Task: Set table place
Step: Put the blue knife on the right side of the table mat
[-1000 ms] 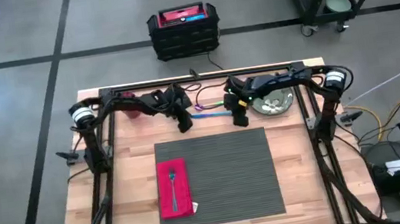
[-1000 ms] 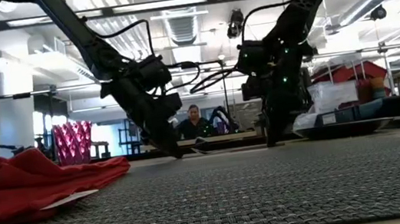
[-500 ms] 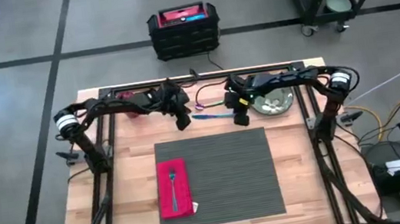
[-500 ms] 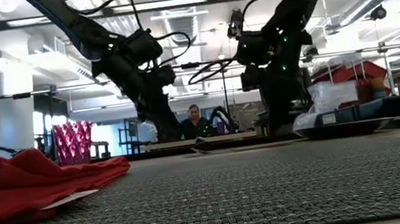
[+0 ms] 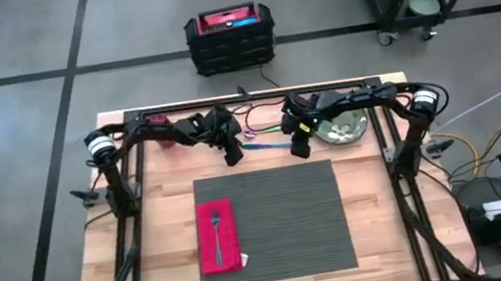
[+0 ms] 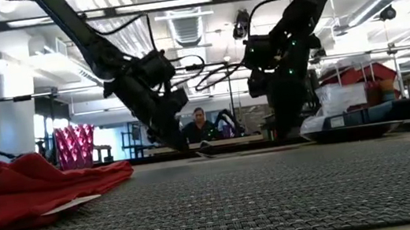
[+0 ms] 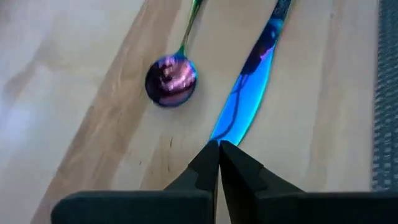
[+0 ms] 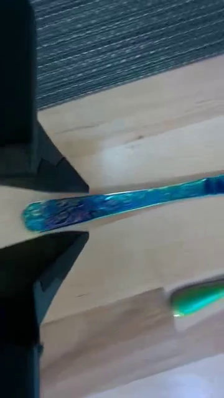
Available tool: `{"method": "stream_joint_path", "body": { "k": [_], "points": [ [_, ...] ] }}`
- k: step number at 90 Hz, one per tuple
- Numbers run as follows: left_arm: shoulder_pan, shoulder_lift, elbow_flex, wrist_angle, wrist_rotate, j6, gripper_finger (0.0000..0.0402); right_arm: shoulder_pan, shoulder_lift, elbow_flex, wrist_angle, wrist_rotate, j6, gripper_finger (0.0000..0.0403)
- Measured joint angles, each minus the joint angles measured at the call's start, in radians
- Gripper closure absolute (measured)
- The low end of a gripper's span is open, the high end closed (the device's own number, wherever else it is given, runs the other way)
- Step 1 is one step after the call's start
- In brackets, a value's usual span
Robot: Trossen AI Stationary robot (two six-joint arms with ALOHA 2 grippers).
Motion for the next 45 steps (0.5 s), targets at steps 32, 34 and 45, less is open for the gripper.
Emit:
{"method": "stream_joint_path", "body": {
  "k": [32, 34, 45],
  "points": [
    [0.002, 0.032, 0.006, 0.006, 0.008, 0.002, 0.0401, 0.002, -0.002, -0.003, -0.001, 0.003, -0.027, 0.0229],
    [0.002, 0.032, 0.006, 0.001, 0.008, 0.002, 0.0401, 0.002, -0.003, -0.003, -0.004, 0.003, -0.031, 0.0228],
    [0.002, 0.032, 0.005, -0.018, 0.007, 0.002, 0.0401, 0.002, -0.004, -0.007, -0.033, 0.004, -0.065, 0.0227]
  ]
}}
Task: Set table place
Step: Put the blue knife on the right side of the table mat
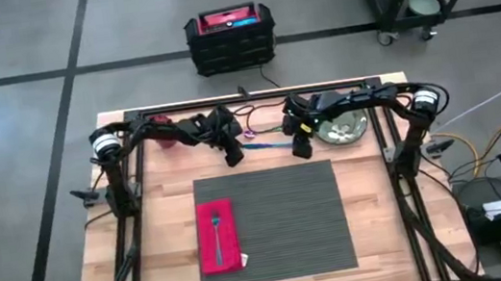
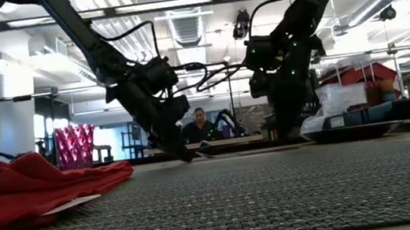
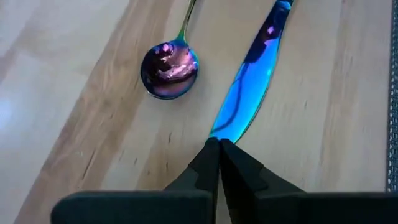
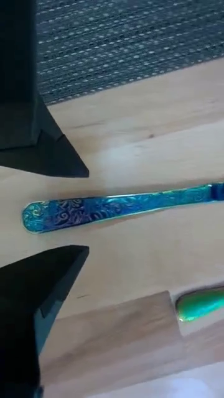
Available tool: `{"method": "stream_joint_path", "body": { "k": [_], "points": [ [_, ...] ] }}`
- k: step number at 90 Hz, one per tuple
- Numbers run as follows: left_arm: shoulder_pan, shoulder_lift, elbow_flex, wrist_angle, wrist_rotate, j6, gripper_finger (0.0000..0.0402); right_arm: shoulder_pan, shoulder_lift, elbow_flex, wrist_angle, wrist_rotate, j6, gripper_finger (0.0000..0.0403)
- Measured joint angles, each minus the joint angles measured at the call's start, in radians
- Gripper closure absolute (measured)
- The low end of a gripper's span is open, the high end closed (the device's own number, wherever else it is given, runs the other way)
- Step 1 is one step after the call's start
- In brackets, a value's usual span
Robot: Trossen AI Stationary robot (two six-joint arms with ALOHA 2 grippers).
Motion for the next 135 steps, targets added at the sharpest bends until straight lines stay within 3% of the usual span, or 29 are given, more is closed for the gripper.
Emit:
{"method": "stream_joint_path", "body": {
  "k": [30, 66, 78, 96, 101, 114, 127, 135],
  "points": [
    [0.000, 0.002, -0.006, 0.007, 0.014, 0.003, 0.0401, 0.000, -0.006, -0.101, 0.087, 0.015, -0.035, 0.0229],
    [0.001, 0.003, -0.006, 0.012, 0.027, 0.011, 0.0401, 0.001, -0.006, -0.171, 0.223, 0.092, -0.062, 0.0261],
    [0.001, 0.003, -0.007, 0.013, 0.029, 0.023, 0.0402, 0.000, -0.008, -0.198, 0.262, 0.100, -0.057, 0.0289],
    [0.001, 0.003, -0.007, 0.014, 0.031, 0.026, 0.0402, 0.000, -0.006, -0.203, 0.266, 0.086, -0.037, 0.0362],
    [0.001, 0.003, -0.007, 0.016, 0.031, 0.026, 0.0402, -0.001, -0.006, -0.203, 0.264, 0.081, -0.035, 0.0363],
    [0.001, 0.003, -0.007, 0.018, 0.045, 0.026, 0.0402, -0.007, -0.005, -0.204, 0.268, -0.045, 0.005, 0.0365],
    [0.001, 0.003, -0.007, 0.018, 0.047, 0.026, 0.0402, -0.005, 0.002, -0.209, 0.260, -0.205, 0.047, 0.0401],
    [0.000, -0.001, -0.007, 0.018, 0.048, 0.026, 0.0402, -0.006, 0.005, -0.210, 0.259, -0.237, 0.052, 0.0398]
  ]
}}
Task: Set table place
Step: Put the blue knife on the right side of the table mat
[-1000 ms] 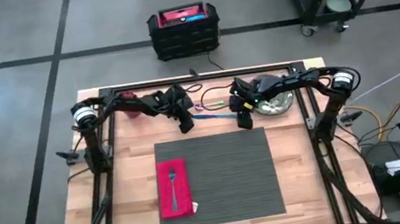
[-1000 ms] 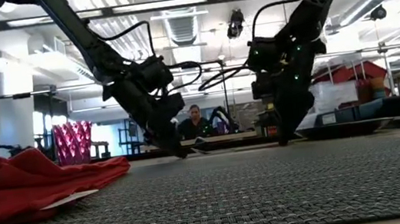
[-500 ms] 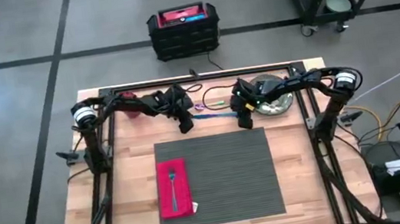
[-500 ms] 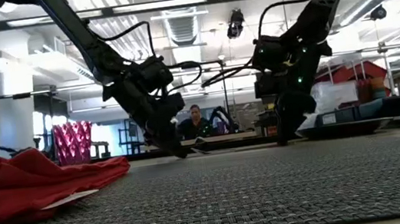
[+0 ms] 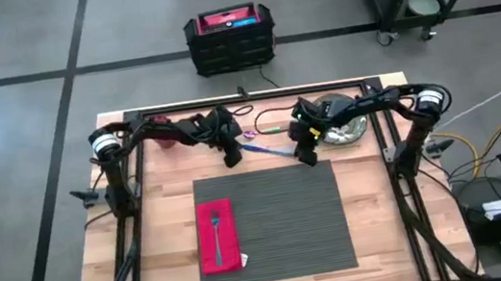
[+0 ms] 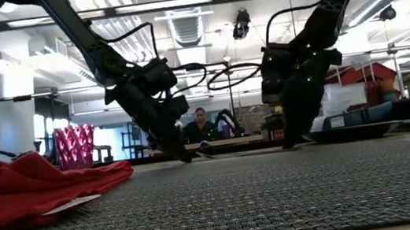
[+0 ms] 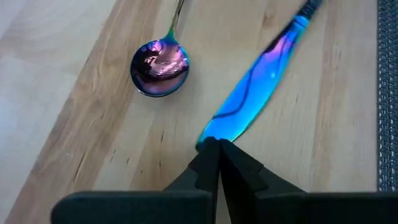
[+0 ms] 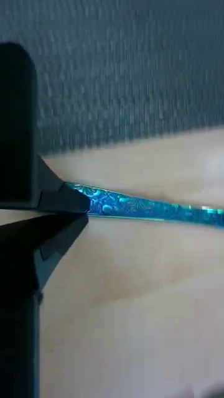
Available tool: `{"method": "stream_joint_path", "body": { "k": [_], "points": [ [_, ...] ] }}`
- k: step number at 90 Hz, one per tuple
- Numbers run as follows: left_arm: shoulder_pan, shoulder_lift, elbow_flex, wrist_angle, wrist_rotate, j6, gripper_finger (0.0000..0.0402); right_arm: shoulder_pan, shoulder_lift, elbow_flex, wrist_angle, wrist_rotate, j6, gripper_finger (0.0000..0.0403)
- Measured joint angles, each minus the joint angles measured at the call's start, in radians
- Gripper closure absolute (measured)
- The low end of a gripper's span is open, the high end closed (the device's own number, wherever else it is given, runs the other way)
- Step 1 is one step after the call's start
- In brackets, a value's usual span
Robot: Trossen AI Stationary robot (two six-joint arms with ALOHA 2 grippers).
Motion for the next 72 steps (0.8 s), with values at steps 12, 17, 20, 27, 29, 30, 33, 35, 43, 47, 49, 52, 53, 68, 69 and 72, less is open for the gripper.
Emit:
{"method": "stream_joint_path", "body": {
  "k": [12, 17, 20, 27, 29, 30, 33, 35, 43, 47, 49, 52, 53, 68, 69, 72],
  "points": [
    [-0.001, -0.021, -0.002, -0.016, 0.001, -0.001, 0.0402, 0.000, -0.001, 0.011, -0.009, 0.006, 0.025, 0.0399],
    [-0.004, -0.039, -0.005, -0.034, 0.003, -0.005, 0.0402, 0.000, -0.011, 0.022, -0.016, 0.010, 0.064, 0.0401],
    [-0.007, -0.049, -0.006, -0.038, 0.003, -0.006, 0.0402, 0.000, -0.016, 0.030, -0.022, 0.010, 0.084, 0.0402],
    [-0.014, -0.082, -0.006, -0.044, 0.003, -0.008, 0.0402, 0.000, -0.036, 0.052, -0.042, 0.018, 0.150, 0.0395],
    [-0.016, -0.092, -0.006, -0.045, 0.003, -0.008, 0.0402, 0.000, -0.041, 0.059, -0.049, 0.019, 0.176, 0.0392],
    [-0.018, -0.096, -0.005, -0.045, 0.003, -0.009, 0.0402, 0.000, -0.043, 0.064, -0.051, 0.019, 0.189, 0.0390],
    [-0.023, -0.108, -0.004, -0.044, 0.003, -0.015, 0.0402, -0.001, -0.051, 0.078, -0.052, 0.018, 0.228, 0.0383],
    [-0.026, -0.116, -0.004, -0.044, 0.003, -0.017, 0.0402, -0.003, -0.057, 0.087, -0.048, 0.017, 0.252, 0.0377],
    [-0.044, -0.138, -0.004, -0.040, 0.003, -0.026, 0.0402, -0.004, -0.073, 0.110, -0.048, 0.012, 0.291, 0.0346],
    [-0.053, -0.146, -0.004, -0.031, 0.003, -0.026, 0.0402, -0.004, -0.073, 0.118, -0.047, 0.011, 0.301, 0.0327],
    [-0.059, -0.148, -0.003, -0.026, 0.003, -0.026, 0.0402, -0.004, -0.073, 0.121, -0.047, 0.012, 0.301, 0.0318],
    [-0.066, -0.149, -0.002, -0.018, 0.003, -0.026, 0.0401, -0.004, -0.070, 0.125, -0.047, 0.011, 0.301, 0.0304],
    [-0.069, -0.149, -0.002, -0.015, 0.003, -0.026, 0.0401, -0.004, -0.069, 0.127, -0.046, 0.011, 0.301, 0.0299],
    [-0.104, -0.116, -0.002, 0.046, -0.003, -0.026, 0.0377, -0.006, -0.024, 0.139, -0.021, 0.006, 0.334, 0.0242],
    [-0.105, -0.113, -0.002, 0.049, -0.003, -0.027, 0.0375, -0.006, -0.018, 0.140, -0.022, 0.006, 0.335, 0.0239],
    [-0.111, -0.104, -0.002, 0.055, -0.004, -0.031, 0.0368, -0.006, -0.003, 0.146, -0.023, 0.003, 0.340, 0.0233]
  ]
}}
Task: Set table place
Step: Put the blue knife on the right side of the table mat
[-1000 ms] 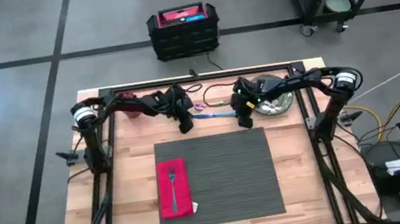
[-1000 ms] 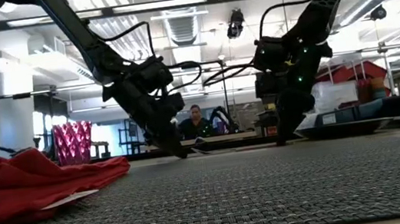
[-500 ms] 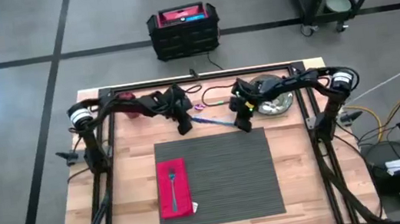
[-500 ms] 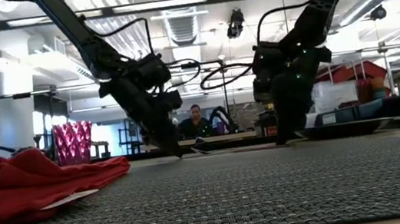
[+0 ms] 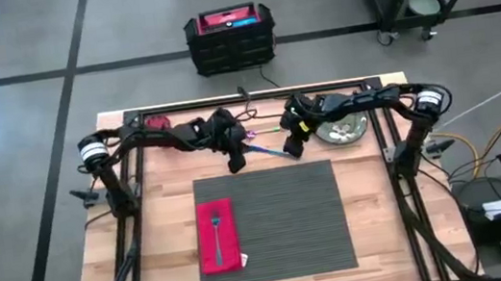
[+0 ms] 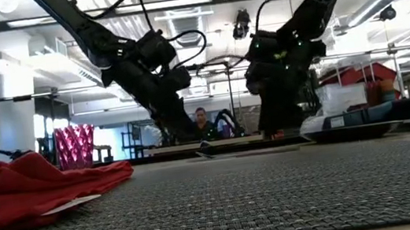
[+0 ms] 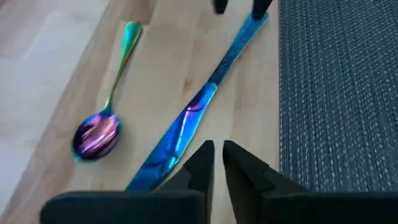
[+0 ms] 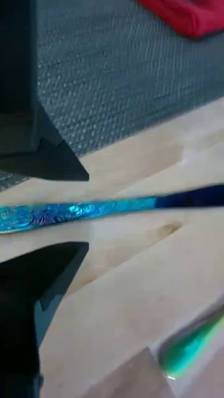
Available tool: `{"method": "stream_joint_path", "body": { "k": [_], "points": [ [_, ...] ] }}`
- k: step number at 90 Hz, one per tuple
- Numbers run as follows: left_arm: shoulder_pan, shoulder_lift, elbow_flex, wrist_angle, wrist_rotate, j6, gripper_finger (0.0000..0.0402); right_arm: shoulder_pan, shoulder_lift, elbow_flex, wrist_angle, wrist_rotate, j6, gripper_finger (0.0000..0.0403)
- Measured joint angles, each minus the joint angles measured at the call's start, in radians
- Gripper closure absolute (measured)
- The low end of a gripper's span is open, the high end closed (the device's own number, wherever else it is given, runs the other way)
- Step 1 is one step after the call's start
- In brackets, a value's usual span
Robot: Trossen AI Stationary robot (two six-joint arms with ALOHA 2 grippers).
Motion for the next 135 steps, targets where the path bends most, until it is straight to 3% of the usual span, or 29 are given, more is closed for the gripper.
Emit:
{"method": "stream_joint_path", "body": {
  "k": [22, 59, 73, 98, 121, 135],
  "points": [
    [-0.046, 0.046, 0.001, 0.060, -0.002, 0.008, 0.0341, -0.003, 0.095, 0.026, 0.028, -0.077, 0.048, 0.0219],
    [-0.084, 0.159, 0.036, 0.173, -0.025, 0.026, 0.0364, 0.028, 0.107, 0.042, 0.030, -0.108, 0.078, 0.0241],
    [-0.088, 0.189, 0.105, 0.128, -0.027, 0.027, 0.0365, 0.032, 0.109, 0.041, 0.029, -0.157, 0.078, 0.0249],
    [-0.088, 0.156, 0.198, -0.139, -0.062, 0.061, 0.0365, 0.030, 0.103, 0.070, 0.010, -0.166, 0.041, 0.0263],
    [-0.083, 0.054, 0.129, -0.195, -0.103, 0.080, 0.0365, 0.036, 0.030, 0.151, -0.161, -0.153, -0.136, 0.0288],
    [-0.059, 0.066, 0.099, -0.141, -0.110, 0.104, 0.0366, 0.064, 0.006, 0.114, -0.085, -0.094, -0.137, 0.0308]
  ]
}}
